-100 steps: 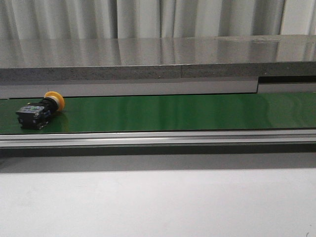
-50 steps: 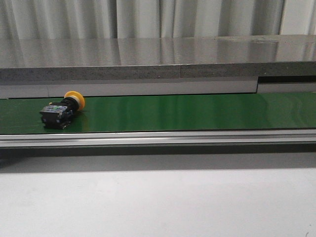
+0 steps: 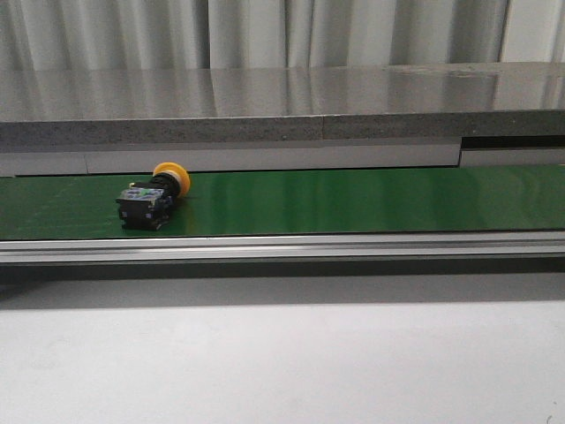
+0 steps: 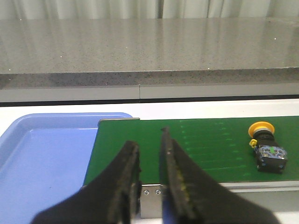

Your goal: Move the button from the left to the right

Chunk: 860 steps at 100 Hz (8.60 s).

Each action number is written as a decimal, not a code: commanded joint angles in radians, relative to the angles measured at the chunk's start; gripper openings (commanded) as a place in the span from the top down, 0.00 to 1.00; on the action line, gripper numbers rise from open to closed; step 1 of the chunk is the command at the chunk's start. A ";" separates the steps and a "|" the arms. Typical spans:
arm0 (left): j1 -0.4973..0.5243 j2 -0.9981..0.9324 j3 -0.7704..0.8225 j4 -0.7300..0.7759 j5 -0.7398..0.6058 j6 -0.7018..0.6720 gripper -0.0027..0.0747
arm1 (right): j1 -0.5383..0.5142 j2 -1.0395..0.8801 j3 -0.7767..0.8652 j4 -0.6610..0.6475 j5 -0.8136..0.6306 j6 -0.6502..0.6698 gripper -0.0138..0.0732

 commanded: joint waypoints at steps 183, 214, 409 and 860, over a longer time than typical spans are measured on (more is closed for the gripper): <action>-0.006 0.006 -0.028 -0.003 -0.086 0.003 0.99 | -0.003 0.929 -0.724 0.078 0.408 -0.001 0.42; -0.006 0.006 -0.028 -0.003 -0.086 0.003 0.99 | -0.003 0.930 -0.725 0.132 0.388 -0.001 0.16; -0.006 0.006 -0.028 -0.003 -0.086 0.003 0.99 | 0.254 1.660 -1.170 0.149 0.460 -0.002 0.46; -0.006 0.006 -0.028 -0.003 -0.086 0.003 0.99 | -0.163 1.266 -1.065 0.446 0.247 -0.581 0.27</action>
